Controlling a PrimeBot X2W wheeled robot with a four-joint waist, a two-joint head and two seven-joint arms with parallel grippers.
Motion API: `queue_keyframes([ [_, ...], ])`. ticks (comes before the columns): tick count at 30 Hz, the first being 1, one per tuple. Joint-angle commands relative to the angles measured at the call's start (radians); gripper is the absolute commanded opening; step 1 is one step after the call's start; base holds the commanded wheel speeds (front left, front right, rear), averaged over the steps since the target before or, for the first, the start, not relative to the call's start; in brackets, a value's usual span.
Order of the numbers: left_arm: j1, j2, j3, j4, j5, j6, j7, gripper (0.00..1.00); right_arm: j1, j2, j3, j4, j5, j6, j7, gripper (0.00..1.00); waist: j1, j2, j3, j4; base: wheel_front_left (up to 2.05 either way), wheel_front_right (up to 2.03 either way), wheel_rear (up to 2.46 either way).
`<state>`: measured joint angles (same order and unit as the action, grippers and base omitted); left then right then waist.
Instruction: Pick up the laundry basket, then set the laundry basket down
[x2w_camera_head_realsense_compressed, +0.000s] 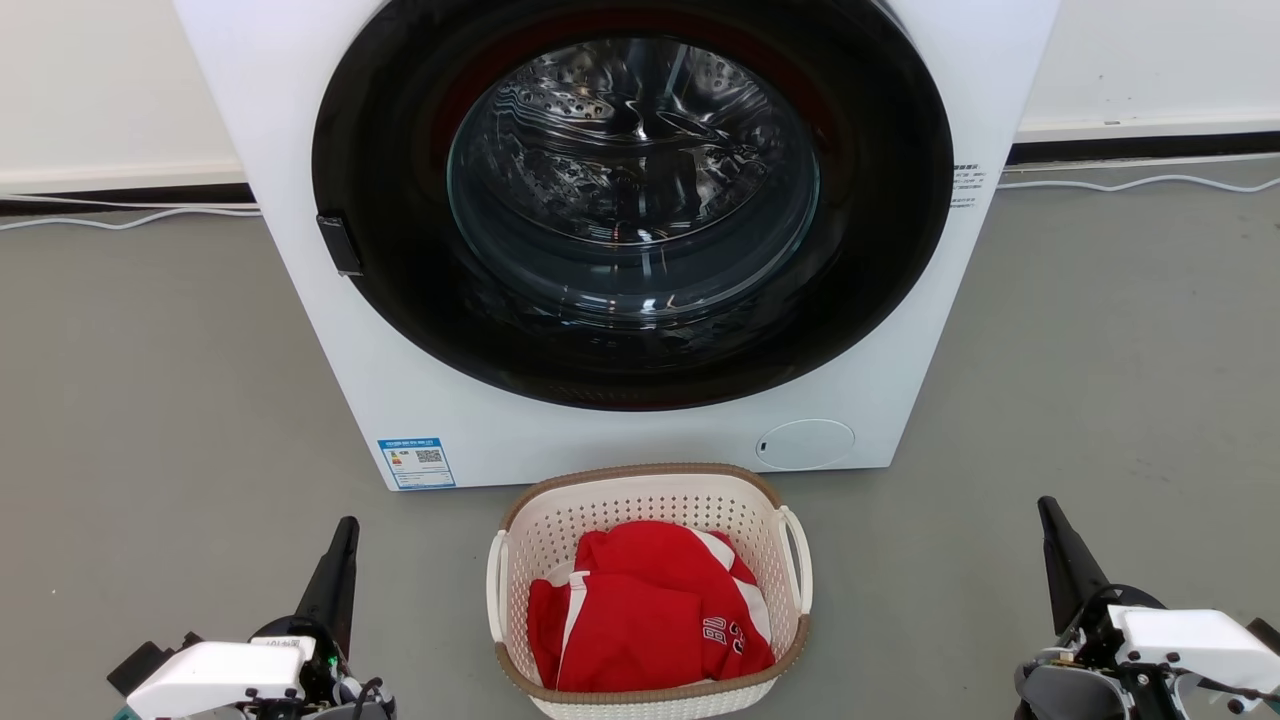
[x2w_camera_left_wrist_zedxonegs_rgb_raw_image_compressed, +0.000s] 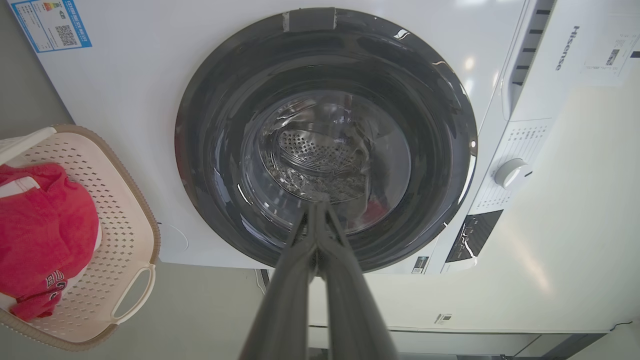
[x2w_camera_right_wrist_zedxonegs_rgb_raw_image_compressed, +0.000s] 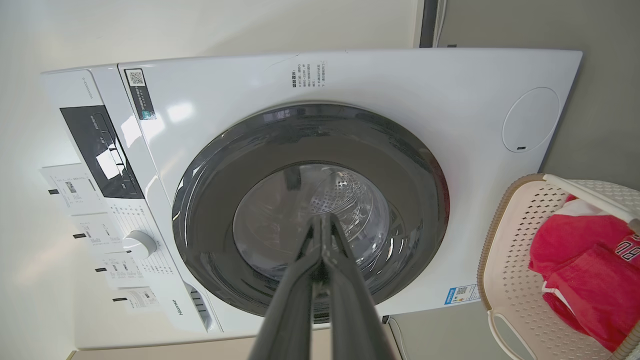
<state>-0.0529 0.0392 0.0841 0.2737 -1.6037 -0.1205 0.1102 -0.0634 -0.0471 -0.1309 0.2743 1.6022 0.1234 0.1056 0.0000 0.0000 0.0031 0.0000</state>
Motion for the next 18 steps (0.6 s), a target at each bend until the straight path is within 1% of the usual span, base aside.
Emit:
queue_keyframes([
  [1,-0.055,0.011,0.029,-0.029,-0.005,-0.01,0.003,0.0,-0.044,-0.003,0.018,-0.03,0.007,0.007,0.007,0.0,0.0,0.0,0.0,0.0,0.0,0.0,0.0],
  [13,-0.055,0.011,0.029,-0.029,-0.005,-0.01,0.003,0.0,-0.044,-0.003,0.018,-0.03,0.007,0.007,0.007,0.0,0.0,0.0,0.0,0.0,0.0,0.0,0.0],
  [14,0.0,0.0,0.0,0.0,0.0,0.0,0.0,1.0,0.0,0.0,0.0,0.0,0.0,0.0,0.0,1.0,0.0,0.0,0.0,0.0,0.0,0.0,0.0],
  [15,0.002,-0.001,0.0,0.006,0.0,0.001,-0.001,0.0,0.002,0.0,0.002,0.005,0.0,0.0,0.0,0.0,0.0,0.0,0.0,0.0,0.0,0.0,0.0],
  [16,0.008,-0.004,0.0,0.018,0.0,0.002,-0.001,0.0,0.006,0.001,0.003,0.015,0.0,0.0,0.0,0.0,0.0,0.0,0.0,0.0,0.0,0.0,0.0],
  [17,0.019,-0.007,-0.001,0.03,0.0,0.003,-0.001,1.0,0.011,0.003,0.004,0.03,0.0,-0.001,0.0,1.0,0.0,0.0,0.0,0.0,0.0,0.0,0.0],
  [18,0.023,-0.008,-0.001,0.034,0.001,0.003,-0.002,1.0,0.014,0.003,0.005,0.032,0.0,-0.001,-0.001,1.0,0.0,0.0,0.001,0.0,0.0,0.0,0.0],
])
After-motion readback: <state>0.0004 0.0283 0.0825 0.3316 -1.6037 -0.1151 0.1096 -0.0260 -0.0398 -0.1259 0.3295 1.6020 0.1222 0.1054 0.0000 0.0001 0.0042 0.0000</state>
